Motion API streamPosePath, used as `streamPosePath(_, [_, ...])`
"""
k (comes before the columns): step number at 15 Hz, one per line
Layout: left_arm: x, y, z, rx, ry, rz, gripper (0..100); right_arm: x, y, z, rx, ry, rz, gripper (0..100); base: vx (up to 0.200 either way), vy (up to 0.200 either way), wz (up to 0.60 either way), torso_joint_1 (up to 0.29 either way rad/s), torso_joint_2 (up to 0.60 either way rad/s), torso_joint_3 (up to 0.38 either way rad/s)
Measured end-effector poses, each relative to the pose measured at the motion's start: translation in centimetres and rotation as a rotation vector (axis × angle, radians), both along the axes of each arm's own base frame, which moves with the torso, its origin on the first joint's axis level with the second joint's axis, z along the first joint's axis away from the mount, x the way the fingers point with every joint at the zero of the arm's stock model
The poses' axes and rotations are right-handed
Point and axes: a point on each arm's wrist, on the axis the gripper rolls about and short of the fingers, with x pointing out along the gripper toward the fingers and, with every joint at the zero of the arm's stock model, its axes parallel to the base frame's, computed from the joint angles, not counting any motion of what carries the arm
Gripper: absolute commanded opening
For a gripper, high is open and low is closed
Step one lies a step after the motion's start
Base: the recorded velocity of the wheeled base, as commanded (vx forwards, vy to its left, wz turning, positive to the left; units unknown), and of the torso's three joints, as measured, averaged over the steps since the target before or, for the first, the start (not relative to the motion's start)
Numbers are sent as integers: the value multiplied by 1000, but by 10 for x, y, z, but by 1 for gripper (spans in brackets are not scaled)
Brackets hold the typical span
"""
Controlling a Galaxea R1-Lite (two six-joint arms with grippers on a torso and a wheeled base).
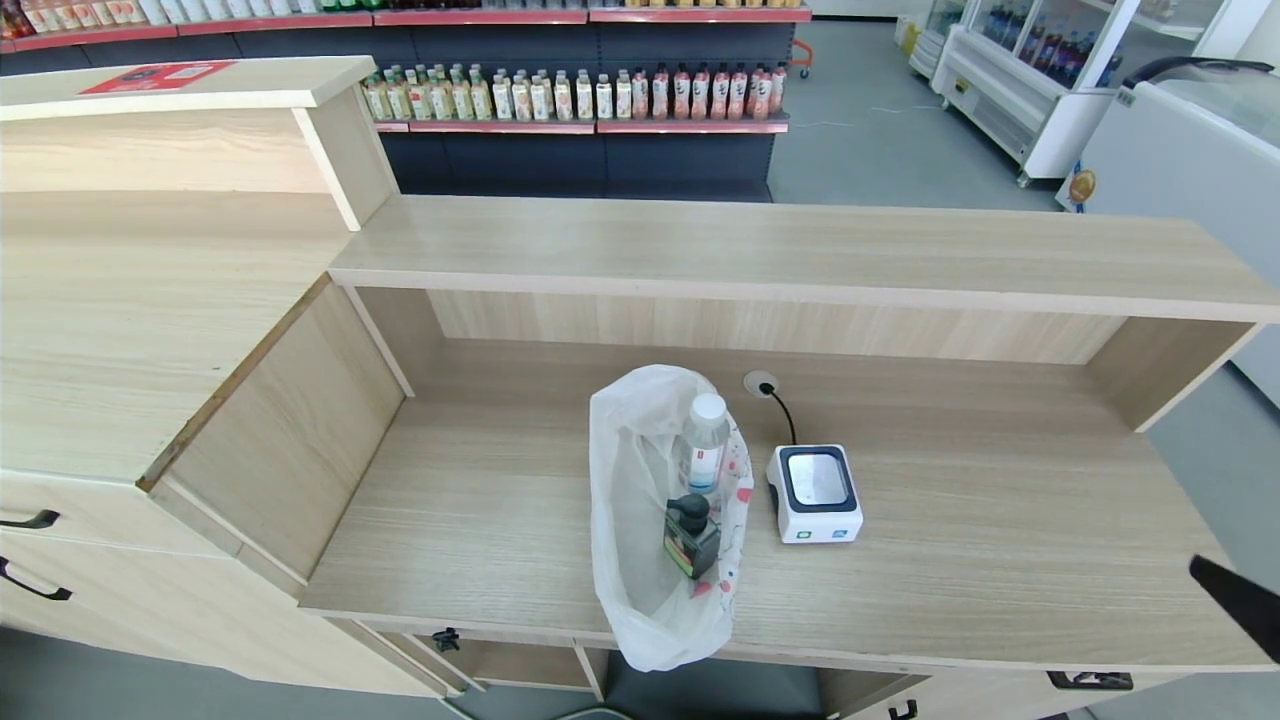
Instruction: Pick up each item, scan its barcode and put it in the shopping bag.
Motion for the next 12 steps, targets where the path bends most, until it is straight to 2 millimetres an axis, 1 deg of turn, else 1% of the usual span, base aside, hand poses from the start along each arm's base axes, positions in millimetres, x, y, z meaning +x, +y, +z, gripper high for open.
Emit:
streamPosePath(1, [0,0,0,0,0,0,100,-16,-1,-12,-12,-20,-6,100,0,0,0,0,0,0])
streamPosePath(3, [0,0,0,0,0,0,100,-47,-2,-45,-41,-13,-14,100,0,0,0,0,0,0])
streamPosePath(5, [0,0,0,0,0,0,100,-66,-2,-67,-55,-31,-7,100,0,0,0,0,0,0])
streamPosePath(6, [0,0,0,0,0,0,100,-71,-2,-73,-56,-70,6,100,0,0,0,0,0,0])
streamPosePath(9, [0,0,0,0,0,0,100,-78,-2,-78,-40,-153,28,100,0,0,0,0,0,0])
streamPosePath(12, [0,0,0,0,0,0,100,-83,0,-85,-78,-164,97,100,0,0,0,0,0,0])
